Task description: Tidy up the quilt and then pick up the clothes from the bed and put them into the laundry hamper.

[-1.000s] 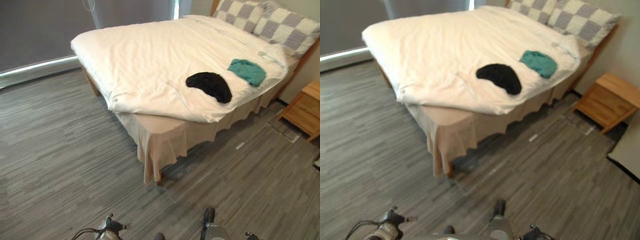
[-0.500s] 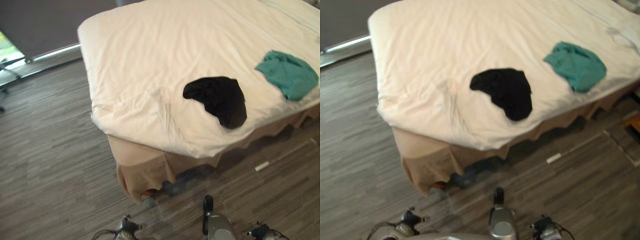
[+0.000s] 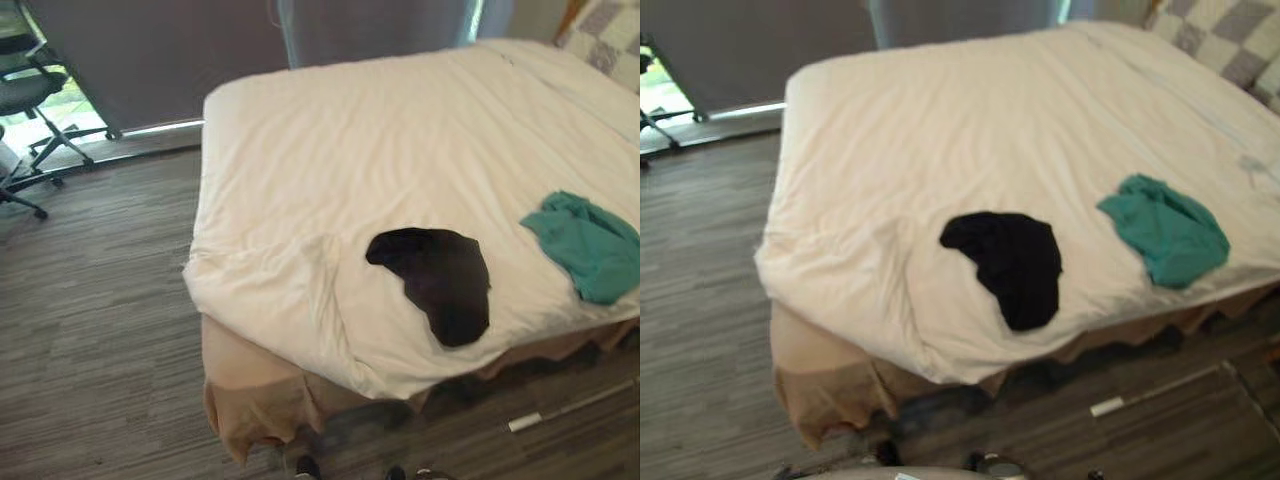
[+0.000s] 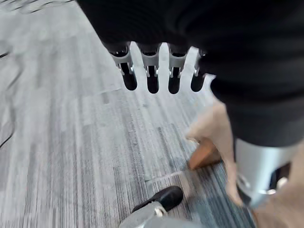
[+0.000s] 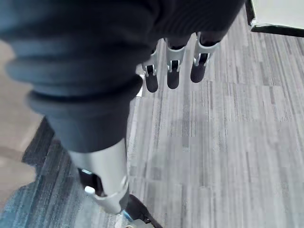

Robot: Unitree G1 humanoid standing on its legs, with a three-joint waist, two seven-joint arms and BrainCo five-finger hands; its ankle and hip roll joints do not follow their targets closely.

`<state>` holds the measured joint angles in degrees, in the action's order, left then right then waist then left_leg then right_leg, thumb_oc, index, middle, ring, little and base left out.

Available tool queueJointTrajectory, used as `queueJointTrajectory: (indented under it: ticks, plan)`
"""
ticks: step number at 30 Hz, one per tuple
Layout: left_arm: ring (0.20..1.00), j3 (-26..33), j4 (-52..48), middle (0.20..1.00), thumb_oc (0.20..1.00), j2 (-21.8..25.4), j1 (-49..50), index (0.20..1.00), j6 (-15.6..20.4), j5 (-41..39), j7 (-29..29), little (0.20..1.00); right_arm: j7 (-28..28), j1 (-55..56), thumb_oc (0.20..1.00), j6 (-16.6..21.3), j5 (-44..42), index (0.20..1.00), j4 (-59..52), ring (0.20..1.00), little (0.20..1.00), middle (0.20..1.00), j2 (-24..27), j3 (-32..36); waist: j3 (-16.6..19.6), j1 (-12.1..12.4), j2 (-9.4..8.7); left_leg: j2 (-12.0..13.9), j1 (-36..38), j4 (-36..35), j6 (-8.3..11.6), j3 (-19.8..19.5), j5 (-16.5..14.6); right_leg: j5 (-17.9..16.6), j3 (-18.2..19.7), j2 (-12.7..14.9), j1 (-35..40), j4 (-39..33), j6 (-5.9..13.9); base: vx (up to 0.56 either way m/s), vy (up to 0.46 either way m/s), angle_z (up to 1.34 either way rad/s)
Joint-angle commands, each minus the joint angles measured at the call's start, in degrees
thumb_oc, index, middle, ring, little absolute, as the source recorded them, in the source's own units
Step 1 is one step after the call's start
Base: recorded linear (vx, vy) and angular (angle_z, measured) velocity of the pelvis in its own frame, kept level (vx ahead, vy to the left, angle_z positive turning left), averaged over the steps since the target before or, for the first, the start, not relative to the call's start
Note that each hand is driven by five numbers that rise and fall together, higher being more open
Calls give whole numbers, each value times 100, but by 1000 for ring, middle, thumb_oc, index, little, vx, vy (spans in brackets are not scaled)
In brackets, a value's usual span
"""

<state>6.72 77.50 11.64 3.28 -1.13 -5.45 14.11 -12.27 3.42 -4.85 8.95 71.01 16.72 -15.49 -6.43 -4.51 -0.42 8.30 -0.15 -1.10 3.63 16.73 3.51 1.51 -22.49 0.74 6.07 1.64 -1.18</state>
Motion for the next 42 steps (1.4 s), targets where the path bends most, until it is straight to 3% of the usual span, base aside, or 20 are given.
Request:
queueJointTrajectory:
  ticks: [1,2,5,6,11,13,14,18,19,21,25,29,30,31,34,35,36,38,40,42]
  plan:
    - [1000,430,-258,1000,1000,666,-71,1000,370,-1370,423,1000,-43,-433,1000,62,146,1000,23,1000,1000,1000,-112,224,-343,189,-36,150,897,-363,486,179,-295,-410,320,1321,-416,-314,1242,60,34,38]
    - [1000,551,-1061,1000,1000,1001,-56,1000,753,-1424,654,1000,-88,-237,1000,151,209,1000,-214,1000,1000,1000,-104,187,-371,177,-33,182,968,-371,519,171,-322,-392,306,1320,-348,-303,1265,45,37,53]
    - [1000,307,-2648,1000,1000,1703,-37,1000,1028,-637,859,1000,-80,107,1000,304,213,1000,-595,1000,1000,1000,-21,181,-399,143,-55,208,1009,-389,554,157,-324,-409,288,1328,-328,-293,1297,-21,14,29]
    - [1000,311,-2658,1000,1000,1706,-33,1000,1020,-633,861,1000,-78,110,1000,301,214,1000,-602,1000,1000,1000,-25,182,-379,144,-68,199,974,-390,550,158,-296,-430,291,1336,-362,-295,1289,-36,5,17]
    - [1000,-191,-4882,1000,1000,2835,-584,1000,1057,879,761,1000,95,242,1000,387,220,1000,-507,1000,1000,1000,143,215,-414,28,-76,201,1049,-390,578,215,-378,-483,324,1379,-379,-276,1387,-30,19,4]
    - [1000,-755,-5230,1000,1000,3168,-1325,1000,822,1771,727,1000,179,203,1000,358,262,1000,-362,1000,1000,1000,184,191,-384,-137,-86,174,1102,-390,563,294,-432,-532,413,1397,-426,-277,1426,15,29,-14]
    - [1000,-770,-5220,1000,1000,3169,-1352,1000,820,1774,731,1000,179,195,1000,359,263,1000,-360,1000,1000,1000,179,203,-384,-124,-94,166,1079,-390,559,297,-406,-552,419,1403,-450,-278,1417,24,32,-8]
    - [1000,-2073,-4399,1000,1000,3036,-2953,1000,461,2607,575,1000,143,-6,1000,294,229,1000,-159,1000,1000,1000,251,104,-451,-475,-78,115,1136,-390,512,499,-497,-672,676,1403,-665,-268,1480,-17,47,-33]
    - [1000,-2099,-4371,1000,1000,3033,-2993,1000,468,2605,584,1000,144,-13,1000,294,229,1000,-158,1000,1000,1000,245,119,-449,-458,-87,109,1110,-390,510,503,-471,-691,683,1409,-694,-268,1470,-50,45,-39]
    - [1000,-2830,-3275,1000,1000,2834,-3771,1000,188,2962,347,1000,100,-56,1000,287,75,1000,-186,1000,1000,1000,301,166,-546,-650,-83,75,1069,-390,485,653,-459,-779,830,1391,-886,-279,1498,-68,57,-44]
    - [1000,-3320,-1723,1000,1000,2526,-4202,1000,9,3227,-30,1000,46,-56,1000,263,-55,1000,-62,1000,1000,1000,341,225,-608,-801,-91,44,1032,-390,470,817,-463,-853,926,1387,-1028,-315,1522,-40,24,-35]
    - [1000,-3434,-702,1000,1000,2269,-4034,1000,-191,3648,-390,1000,-23,-104,1000,244,-235,1000,26,1000,1000,1000,452,391,-600,-856,-100,42,1094,-390,470,882,-500,-858,950,1388,-1004,-336,1524,0,16,-17]
    - [696,-3432,-698,696,696,2269,-4039,696,-190,3649,-389,696,-22,-108,1000,244,-235,1000,25,1000,1000,1000,452,391,-592,-857,-108,34,1072,-390,468,882,-477,-873,955,1396,-1026,-336,1518,0,0,0]
    - [200,-3441,-501,200,200,2238,-3981,200,-249,3763,-464,200,-22,-150,1000,248,-281,1000,50,1000,1000,1000,507,457,-575,-860,-109,31,1071,-390,469,887,-478,-874,948,1401,-1026,-335,1515,0,0,0]
    - [200,-3039,-316,200,200,2204,-3419,200,-392,3776,-628,200,-44,-226,1000,259,-739,1000,-545,1000,1000,1000,806,953,-530,-850,-113,22,1123,-390,465,873,-508,-867,915,1413,-947,-333,1505,26,24,-5]
    - [200,-2616,-406,200,200,2275,-2870,200,-413,3702,-655,200,-251,-94,1000,331,-874,1000,-1929,1000,1000,1000,1170,1449,-537,-811,-89,19,1167,-390,460,837,-544,-828,889,1418,-889,-307,1506,-9,21,-13]
    - [200,-2607,-422,200,200,2273,-2850,200,-418,3707,-658,200,-247,-64,1000,305,-867,1000,-1971,1000,1000,1000,1176,1455,-519,-817,-90,13,1147,-390,459,834,-521,-842,889,1425,-908,-306,1500,10,39,-10]
    - [200,-1949,-719,200,200,2164,-1769,200,-355,3443,-591,200,-579,58,1000,432,-655,1000,-3615,1000,1000,1000,1712,2083,-486,-689,-42,12,1188,-390,430,771,-564,-775,806,1456,-820,-242,1490,16,54,-1]
    - [200,-1548,-786,200,200,2012,-952,200,-234,3095,-513,200,-527,-183,1000,699,-708,1000,-4877,1000,1000,1000,2079,2300,-452,-523,-30,22,1201,-390,413,697,-561,-744,748,1473,-762,-201,1467,-4,44,7]
    - [200,-1443,-761,200,200,1920,-742,200,-204,2947,-501,200,-464,-334,1000,823,-707,1000,-5328,1000,1000,1000,2184,2251,-428,-448,-44,26,1190,-390,410,661,-552,-739,728,1477,-753,-189,1453,-18,8,18]
